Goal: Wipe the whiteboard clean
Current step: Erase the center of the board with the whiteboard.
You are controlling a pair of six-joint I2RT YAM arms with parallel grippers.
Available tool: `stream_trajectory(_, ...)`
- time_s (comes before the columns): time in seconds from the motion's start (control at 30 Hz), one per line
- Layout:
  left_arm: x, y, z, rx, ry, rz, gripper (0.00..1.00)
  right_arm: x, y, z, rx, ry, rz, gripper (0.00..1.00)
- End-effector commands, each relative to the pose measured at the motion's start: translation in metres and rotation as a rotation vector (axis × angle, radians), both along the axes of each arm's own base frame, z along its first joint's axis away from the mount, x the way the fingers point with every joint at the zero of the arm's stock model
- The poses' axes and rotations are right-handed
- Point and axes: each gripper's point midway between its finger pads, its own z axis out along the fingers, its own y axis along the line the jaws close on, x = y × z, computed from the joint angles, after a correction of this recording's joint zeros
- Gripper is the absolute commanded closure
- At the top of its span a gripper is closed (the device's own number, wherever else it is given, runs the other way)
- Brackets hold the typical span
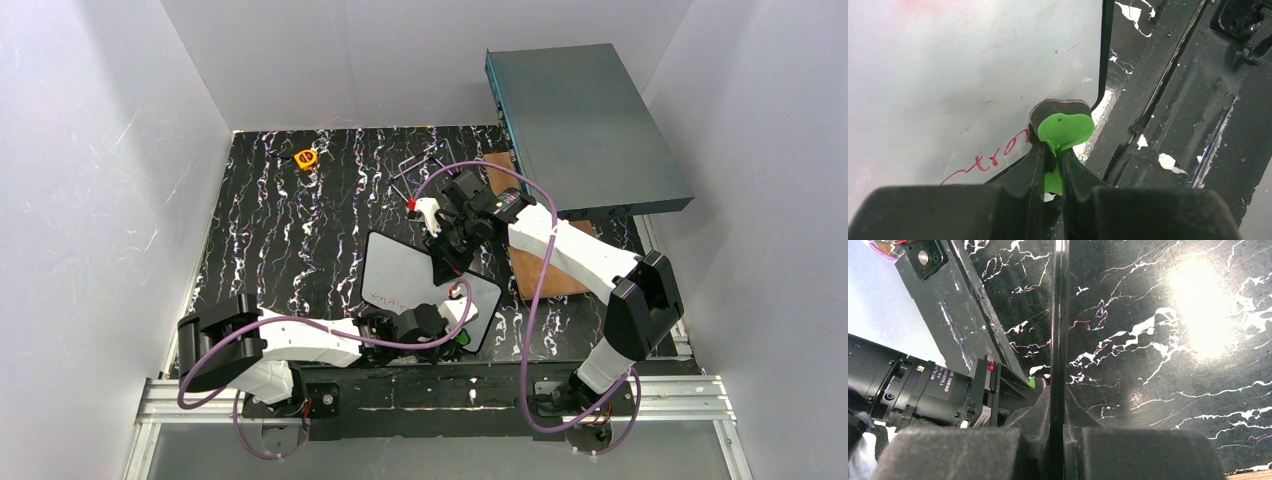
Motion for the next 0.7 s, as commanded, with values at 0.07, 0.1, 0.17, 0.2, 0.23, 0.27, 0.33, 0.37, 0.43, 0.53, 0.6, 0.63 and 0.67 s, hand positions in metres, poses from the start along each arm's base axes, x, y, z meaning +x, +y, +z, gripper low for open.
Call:
stream_trajectory(0.07,0.021,-0.001,0.03,0.0,-0.105,0.007,1.0,0.001,0.014,0.002,0.041,-0.054,0.063,0.99)
stream_trajectory(0.1,0.021,-0.006,0.036,-0.009,-0.117,-0.009,1.0,0.001,0.014,0.002,0.042,-0.054,0.062,0.99)
stream_trajectory(0.17,0.024,-0.018,0.052,-0.034,-0.142,-0.04,1.0,0.001,0.014,0.002,0.042,-0.055,0.062,0.99)
stream_trajectory(0.2,0.025,-0.023,0.058,-0.044,-0.151,-0.055,1.0,0.001,0.014,0.002,0.041,-0.056,0.061,0.99)
stream_trajectory(0.23,0.026,-0.029,0.066,-0.056,-0.16,-0.069,1.0,0.001,0.013,0.003,0.041,-0.06,0.061,0.99)
stream_trajectory(0.27,0.027,-0.034,0.073,-0.064,-0.17,-0.079,1.0,0.001,0.013,0.003,0.041,-0.061,0.061,0.99)
stream_trajectory(0.33,0.031,-0.04,0.083,-0.078,-0.18,-0.077,1.0,0.001,0.013,0.003,0.04,-0.065,0.06,0.99)
stream_trajectory(0.37,0.034,-0.042,0.088,-0.079,-0.193,-0.082,1.0,0.002,0.012,0.003,0.038,-0.07,0.056,0.99)
stream_trajectory(0.43,0.039,-0.042,0.094,-0.081,-0.21,-0.073,1.0,0.006,0.011,0.003,0.033,-0.08,0.049,0.99)
stream_trajectory(0.53,0.044,-0.036,0.097,-0.087,-0.208,-0.042,1.0,0.006,0.01,0.004,0.034,-0.08,0.048,0.99)
stream_trajectory(0.6,0.045,-0.031,0.091,-0.081,-0.181,-0.024,1.0,0.005,0.01,0.004,0.037,-0.077,0.05,0.99)
stream_trajectory(0.63,0.045,-0.028,0.087,-0.076,-0.165,-0.019,1.0,0.005,0.01,0.004,0.038,-0.077,0.049,0.99)
stream_trajectory(0.67,0.043,-0.025,0.082,-0.068,-0.15,-0.017,1.0,0.005,0.01,0.005,0.038,-0.076,0.05,0.99)
